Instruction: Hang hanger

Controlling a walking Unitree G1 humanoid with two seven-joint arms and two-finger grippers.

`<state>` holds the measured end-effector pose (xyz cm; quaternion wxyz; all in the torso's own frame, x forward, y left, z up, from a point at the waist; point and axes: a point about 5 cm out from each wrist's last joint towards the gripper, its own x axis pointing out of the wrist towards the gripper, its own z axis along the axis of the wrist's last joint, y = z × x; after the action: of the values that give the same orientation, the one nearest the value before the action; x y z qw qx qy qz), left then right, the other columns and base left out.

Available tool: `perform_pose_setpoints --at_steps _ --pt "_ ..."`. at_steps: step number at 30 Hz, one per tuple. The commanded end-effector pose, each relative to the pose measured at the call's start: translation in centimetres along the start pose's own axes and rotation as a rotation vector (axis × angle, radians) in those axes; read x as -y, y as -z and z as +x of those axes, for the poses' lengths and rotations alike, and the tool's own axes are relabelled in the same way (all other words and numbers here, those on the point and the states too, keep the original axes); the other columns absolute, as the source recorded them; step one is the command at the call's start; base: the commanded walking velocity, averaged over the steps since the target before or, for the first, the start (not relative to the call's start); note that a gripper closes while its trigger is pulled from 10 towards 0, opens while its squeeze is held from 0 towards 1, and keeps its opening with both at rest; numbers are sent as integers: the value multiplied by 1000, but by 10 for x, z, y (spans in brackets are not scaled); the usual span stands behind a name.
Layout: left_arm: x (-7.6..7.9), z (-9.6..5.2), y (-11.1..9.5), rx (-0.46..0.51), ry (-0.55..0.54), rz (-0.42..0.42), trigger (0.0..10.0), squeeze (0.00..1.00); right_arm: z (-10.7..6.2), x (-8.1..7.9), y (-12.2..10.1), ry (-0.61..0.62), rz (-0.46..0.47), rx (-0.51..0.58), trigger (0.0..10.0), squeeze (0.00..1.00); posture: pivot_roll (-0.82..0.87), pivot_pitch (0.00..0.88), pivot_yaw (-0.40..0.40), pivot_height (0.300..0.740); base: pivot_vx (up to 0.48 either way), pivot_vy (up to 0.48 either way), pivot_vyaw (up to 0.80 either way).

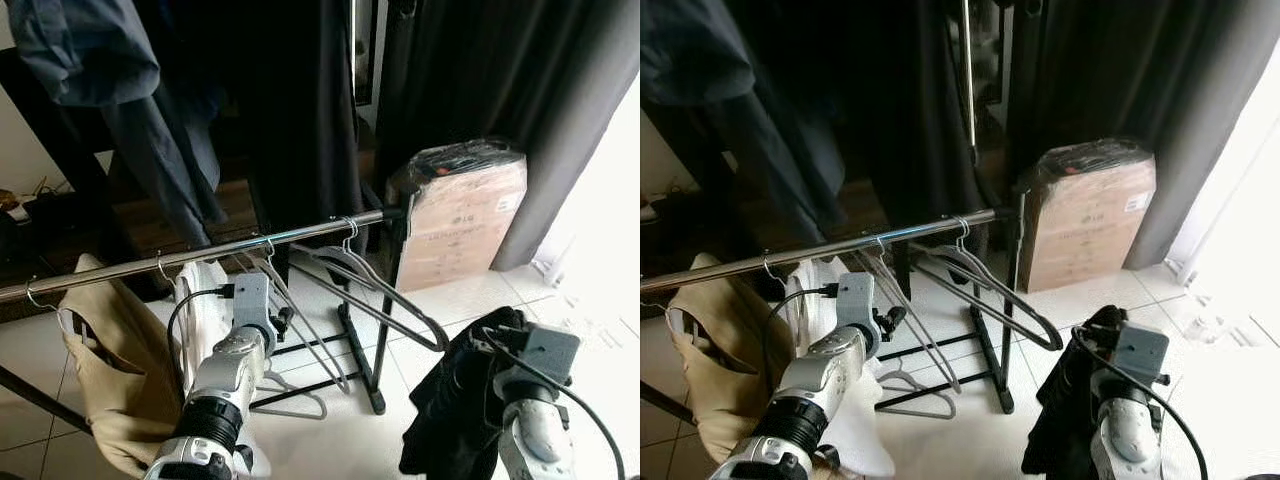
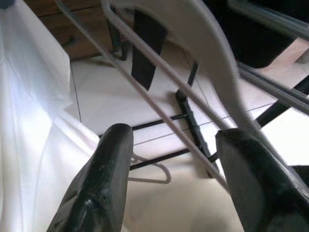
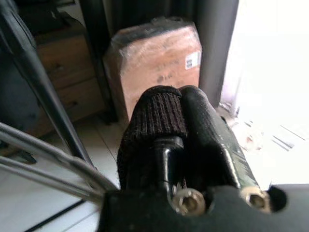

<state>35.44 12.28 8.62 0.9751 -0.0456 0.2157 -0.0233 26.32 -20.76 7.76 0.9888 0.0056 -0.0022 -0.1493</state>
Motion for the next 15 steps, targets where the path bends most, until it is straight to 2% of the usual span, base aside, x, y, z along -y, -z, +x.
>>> perform_pose_setpoints --at_steps 1,6,7,11,15 --pt "4 3 -8 31 21 -37 10000 0 -2 1 -11 10 3 43 10000 0 -134 194 66 740 0 0 0" --pt "12 6 -18 73 61 -57 10000 0 -7 4 -13 23 2 47 10000 0 -146 210 73 740 0 0 0" --pt "21 6 -29 128 120 -59 10000 0 -10 4 -13 31 6 50 10000 0 -150 214 76 740 0 0 0" --pt "21 4 -37 177 130 -41 10000 0 -14 3 -14 31 9 54 10000 0 -151 220 80 740 0 0 0" --pt "25 -4 -46 244 171 36 10000 0 -16 0 -12 26 13 42 10000 0 -135 224 89 740 0 0 0"
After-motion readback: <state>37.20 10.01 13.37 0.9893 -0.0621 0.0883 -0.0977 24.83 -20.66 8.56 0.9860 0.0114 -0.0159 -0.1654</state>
